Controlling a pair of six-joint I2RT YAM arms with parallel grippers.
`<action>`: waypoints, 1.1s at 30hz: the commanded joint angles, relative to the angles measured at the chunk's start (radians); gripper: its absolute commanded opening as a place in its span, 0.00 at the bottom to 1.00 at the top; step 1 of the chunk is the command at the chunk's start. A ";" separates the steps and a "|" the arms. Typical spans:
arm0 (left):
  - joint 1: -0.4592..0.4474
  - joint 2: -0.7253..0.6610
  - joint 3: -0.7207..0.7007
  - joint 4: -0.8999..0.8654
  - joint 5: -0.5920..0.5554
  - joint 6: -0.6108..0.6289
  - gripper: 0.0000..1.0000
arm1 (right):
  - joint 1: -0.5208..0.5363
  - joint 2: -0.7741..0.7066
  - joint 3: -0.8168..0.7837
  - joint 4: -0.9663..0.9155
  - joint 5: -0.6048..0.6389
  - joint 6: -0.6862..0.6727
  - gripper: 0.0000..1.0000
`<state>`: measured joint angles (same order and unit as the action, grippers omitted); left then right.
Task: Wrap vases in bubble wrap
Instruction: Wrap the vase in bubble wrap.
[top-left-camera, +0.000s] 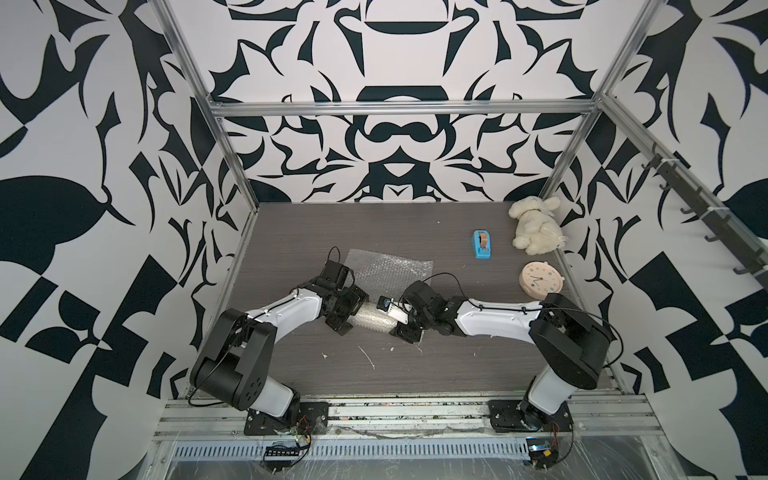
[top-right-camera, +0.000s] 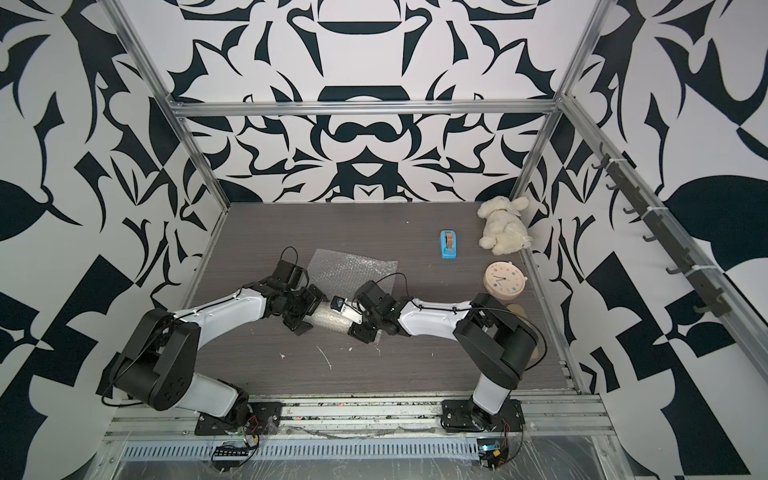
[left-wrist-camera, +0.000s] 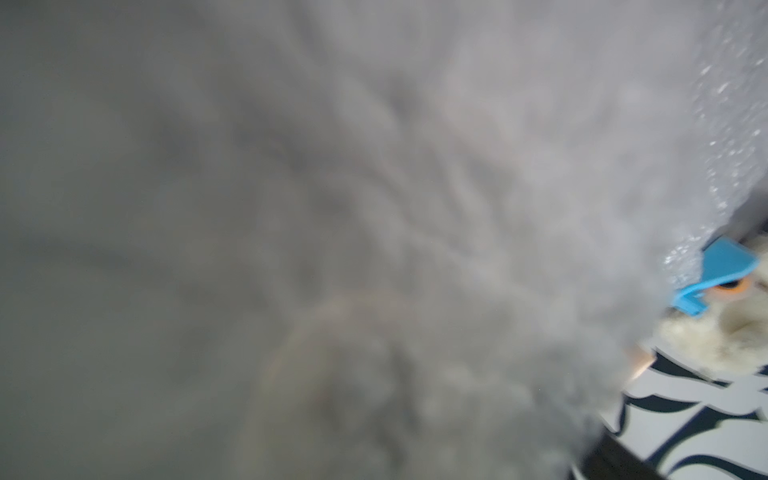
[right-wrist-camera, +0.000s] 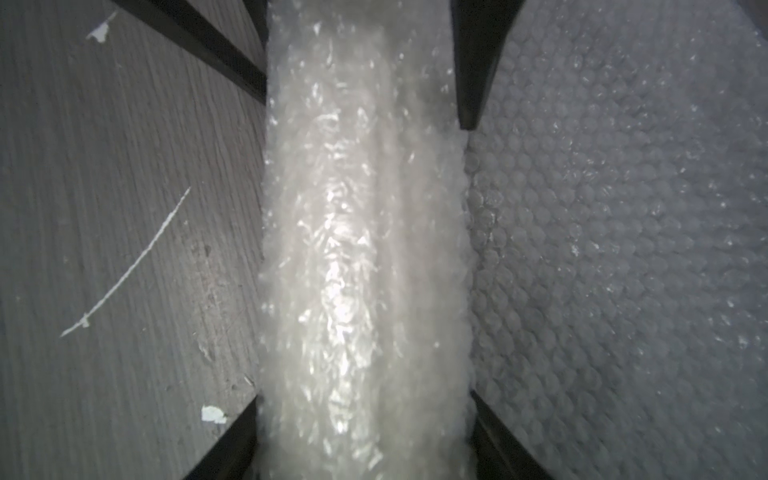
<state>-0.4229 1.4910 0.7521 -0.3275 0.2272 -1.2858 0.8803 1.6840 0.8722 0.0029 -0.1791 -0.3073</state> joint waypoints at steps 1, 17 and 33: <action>0.007 -0.056 0.015 -0.058 -0.008 0.058 0.99 | -0.031 0.003 0.005 0.029 -0.064 0.090 0.63; -0.035 -0.298 -0.204 0.279 -0.002 0.097 1.00 | -0.204 0.092 0.062 0.007 -0.453 0.315 0.54; -0.067 -0.001 -0.267 0.663 0.076 0.098 0.96 | -0.281 0.123 0.082 0.015 -0.549 0.373 0.52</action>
<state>-0.4847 1.4502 0.5030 0.2832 0.2867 -1.1713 0.6125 1.8149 0.9344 0.0006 -0.7059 0.0441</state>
